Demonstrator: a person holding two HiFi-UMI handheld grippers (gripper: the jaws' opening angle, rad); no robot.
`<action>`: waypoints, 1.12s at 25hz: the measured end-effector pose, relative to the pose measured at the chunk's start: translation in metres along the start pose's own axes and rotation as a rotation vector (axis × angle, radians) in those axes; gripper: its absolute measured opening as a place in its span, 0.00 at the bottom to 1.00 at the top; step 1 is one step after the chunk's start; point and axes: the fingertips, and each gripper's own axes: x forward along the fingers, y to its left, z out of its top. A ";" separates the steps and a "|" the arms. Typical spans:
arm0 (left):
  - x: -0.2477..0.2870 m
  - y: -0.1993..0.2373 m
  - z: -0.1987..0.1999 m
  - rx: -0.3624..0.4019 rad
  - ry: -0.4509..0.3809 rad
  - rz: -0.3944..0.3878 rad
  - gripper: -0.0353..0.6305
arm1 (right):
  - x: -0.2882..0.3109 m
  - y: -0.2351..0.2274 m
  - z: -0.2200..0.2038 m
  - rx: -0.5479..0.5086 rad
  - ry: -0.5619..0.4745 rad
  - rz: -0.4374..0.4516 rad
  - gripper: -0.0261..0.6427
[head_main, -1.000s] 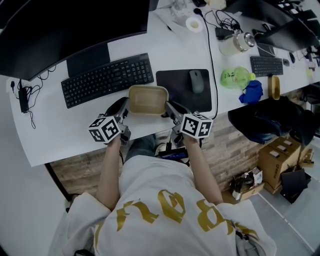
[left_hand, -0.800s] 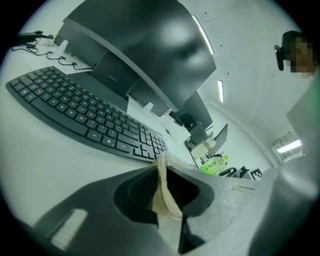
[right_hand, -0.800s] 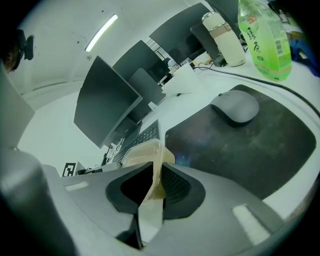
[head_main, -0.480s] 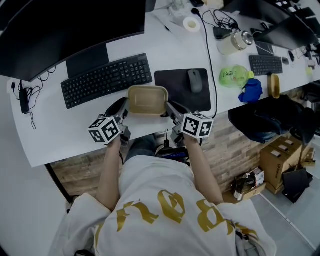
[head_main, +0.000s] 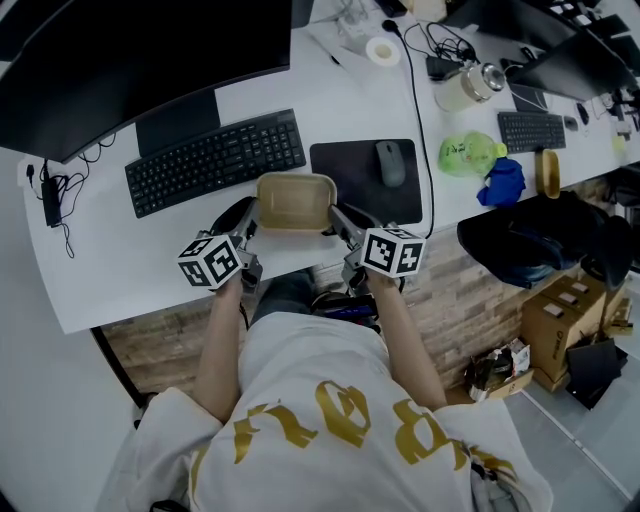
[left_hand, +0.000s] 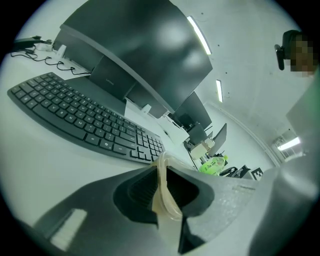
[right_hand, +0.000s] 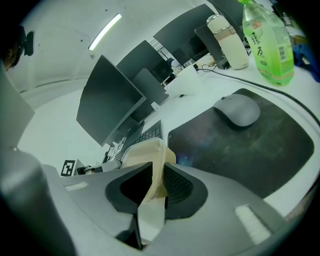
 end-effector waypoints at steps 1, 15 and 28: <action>0.000 0.000 0.000 0.002 0.000 0.000 0.13 | 0.000 0.000 0.000 -0.007 0.000 -0.003 0.17; -0.010 -0.002 -0.006 0.061 0.010 0.011 0.13 | -0.001 0.003 -0.005 -0.114 0.013 -0.049 0.17; -0.021 -0.007 -0.003 0.070 -0.017 0.005 0.14 | -0.006 0.016 -0.002 -0.147 -0.008 -0.038 0.17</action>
